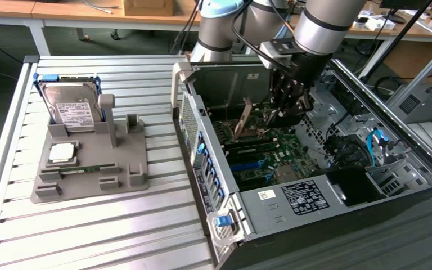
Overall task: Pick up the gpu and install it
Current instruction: 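Insert the gpu into the slot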
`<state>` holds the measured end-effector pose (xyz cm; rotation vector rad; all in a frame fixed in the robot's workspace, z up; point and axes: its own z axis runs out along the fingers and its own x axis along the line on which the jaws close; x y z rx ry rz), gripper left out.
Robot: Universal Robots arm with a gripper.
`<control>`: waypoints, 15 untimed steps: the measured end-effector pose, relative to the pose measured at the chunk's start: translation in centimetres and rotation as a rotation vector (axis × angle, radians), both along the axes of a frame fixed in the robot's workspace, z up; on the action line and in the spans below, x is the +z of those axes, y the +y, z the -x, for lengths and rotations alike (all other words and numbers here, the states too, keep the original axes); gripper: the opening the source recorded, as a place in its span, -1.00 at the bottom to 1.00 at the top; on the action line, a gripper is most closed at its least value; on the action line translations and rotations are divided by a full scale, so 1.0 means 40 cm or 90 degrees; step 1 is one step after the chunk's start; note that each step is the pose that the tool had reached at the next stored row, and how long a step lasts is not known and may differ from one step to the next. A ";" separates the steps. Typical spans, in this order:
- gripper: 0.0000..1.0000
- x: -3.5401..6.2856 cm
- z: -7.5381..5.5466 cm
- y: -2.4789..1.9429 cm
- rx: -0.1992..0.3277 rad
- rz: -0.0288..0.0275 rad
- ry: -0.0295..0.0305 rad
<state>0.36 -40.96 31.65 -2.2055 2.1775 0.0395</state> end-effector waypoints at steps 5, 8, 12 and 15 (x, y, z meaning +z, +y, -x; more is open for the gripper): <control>-0.46 0.000 0.001 -0.013 0.000 0.0001 0.0000; -0.46 0.000 0.001 -0.022 0.000 0.0000 0.0000; -0.46 0.000 0.001 -0.029 0.000 0.0001 0.0000; -0.46 0.000 0.001 -0.034 0.000 0.0000 0.0000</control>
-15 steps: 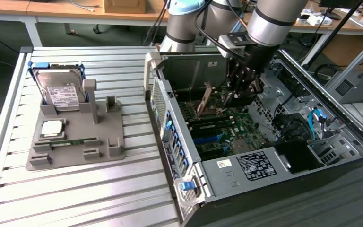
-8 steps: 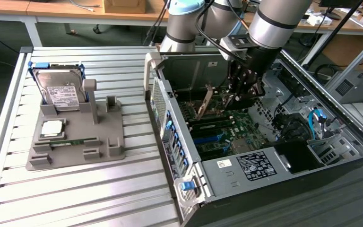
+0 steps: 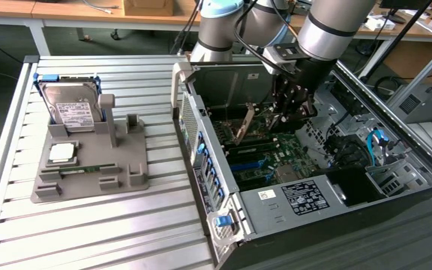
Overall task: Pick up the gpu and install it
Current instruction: 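Insert the gpu into the slot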
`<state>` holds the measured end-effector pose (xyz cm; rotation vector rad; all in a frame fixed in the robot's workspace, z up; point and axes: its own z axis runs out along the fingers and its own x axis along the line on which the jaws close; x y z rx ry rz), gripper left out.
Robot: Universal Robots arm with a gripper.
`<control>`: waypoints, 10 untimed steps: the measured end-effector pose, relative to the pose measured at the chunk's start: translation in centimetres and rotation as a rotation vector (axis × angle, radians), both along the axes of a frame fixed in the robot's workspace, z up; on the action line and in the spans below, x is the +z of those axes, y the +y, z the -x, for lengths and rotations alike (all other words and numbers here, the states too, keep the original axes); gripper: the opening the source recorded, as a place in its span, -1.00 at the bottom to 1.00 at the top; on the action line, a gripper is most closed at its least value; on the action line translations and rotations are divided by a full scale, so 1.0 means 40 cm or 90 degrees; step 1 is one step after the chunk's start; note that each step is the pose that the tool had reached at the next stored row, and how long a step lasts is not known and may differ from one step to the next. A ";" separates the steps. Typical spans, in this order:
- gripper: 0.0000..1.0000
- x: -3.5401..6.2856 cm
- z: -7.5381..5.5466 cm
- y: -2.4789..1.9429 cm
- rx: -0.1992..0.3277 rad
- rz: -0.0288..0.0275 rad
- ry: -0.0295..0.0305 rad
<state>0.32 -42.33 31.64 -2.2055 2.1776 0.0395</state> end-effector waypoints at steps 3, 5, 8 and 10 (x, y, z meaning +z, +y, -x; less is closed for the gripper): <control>-0.46 0.000 0.000 -0.005 0.000 0.0000 0.0000; -0.46 0.000 0.000 -0.008 0.000 0.0000 0.0000; -0.46 0.000 0.001 -0.013 0.000 0.0000 0.0000; -0.46 0.000 0.001 -0.016 0.000 0.0000 0.0000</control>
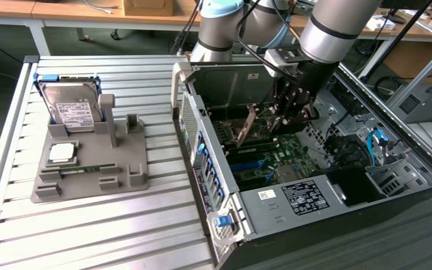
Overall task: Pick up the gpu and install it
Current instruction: 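Insert the gpu into the slot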
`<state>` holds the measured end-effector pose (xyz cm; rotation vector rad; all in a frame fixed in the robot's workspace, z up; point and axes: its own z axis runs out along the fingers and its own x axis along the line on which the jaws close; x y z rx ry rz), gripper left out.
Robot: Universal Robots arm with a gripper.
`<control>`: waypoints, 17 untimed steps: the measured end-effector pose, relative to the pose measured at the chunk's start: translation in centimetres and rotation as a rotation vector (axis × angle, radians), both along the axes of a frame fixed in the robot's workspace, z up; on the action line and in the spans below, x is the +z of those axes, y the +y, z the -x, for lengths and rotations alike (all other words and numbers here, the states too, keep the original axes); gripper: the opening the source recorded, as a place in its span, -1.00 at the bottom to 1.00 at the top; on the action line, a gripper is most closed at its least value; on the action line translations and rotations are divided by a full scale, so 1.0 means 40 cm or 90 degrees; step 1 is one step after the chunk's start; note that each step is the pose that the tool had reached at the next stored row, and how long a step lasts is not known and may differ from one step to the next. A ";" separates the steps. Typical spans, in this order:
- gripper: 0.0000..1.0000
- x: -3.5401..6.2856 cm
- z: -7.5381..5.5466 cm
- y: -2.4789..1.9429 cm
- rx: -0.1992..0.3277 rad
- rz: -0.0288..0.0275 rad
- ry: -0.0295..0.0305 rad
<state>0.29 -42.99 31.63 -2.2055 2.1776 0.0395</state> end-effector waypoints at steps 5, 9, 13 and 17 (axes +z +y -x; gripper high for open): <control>-0.46 0.000 0.000 -0.008 0.000 0.0000 0.0000; -0.46 0.000 0.001 -0.015 0.000 0.0001 0.0000; -0.46 0.000 0.001 -0.020 0.000 0.0001 0.0000; -0.46 0.000 0.002 -0.026 0.000 0.0000 0.0000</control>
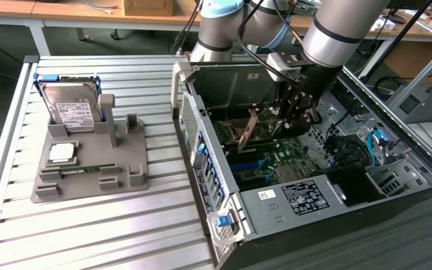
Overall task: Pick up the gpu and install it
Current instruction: 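Insert the gpu into the slot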
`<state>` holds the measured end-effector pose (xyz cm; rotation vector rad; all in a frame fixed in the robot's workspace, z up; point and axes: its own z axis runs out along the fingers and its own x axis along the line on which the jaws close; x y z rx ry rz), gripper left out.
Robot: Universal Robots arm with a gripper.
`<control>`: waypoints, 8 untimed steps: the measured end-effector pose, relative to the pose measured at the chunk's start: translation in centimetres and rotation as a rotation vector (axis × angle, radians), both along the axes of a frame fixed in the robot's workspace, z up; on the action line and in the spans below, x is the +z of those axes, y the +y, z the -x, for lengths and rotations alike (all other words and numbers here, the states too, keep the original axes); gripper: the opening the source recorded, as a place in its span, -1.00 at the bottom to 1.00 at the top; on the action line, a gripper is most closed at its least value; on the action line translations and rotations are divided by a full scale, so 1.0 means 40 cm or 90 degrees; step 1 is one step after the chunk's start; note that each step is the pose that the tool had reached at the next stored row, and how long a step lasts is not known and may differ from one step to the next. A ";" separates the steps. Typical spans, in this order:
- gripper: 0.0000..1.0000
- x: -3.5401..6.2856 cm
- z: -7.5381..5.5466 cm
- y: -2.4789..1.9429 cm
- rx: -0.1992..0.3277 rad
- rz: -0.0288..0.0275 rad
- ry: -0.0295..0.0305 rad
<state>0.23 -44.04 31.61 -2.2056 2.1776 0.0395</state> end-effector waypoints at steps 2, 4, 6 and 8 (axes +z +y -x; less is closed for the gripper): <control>-0.46 0.000 0.000 -0.002 0.000 0.0000 0.0000; -0.46 0.000 0.001 -0.005 0.000 0.0000 0.0000; -0.46 0.000 0.002 -0.007 0.000 0.0000 0.0000; -0.46 0.000 0.003 -0.012 0.000 0.0000 0.0000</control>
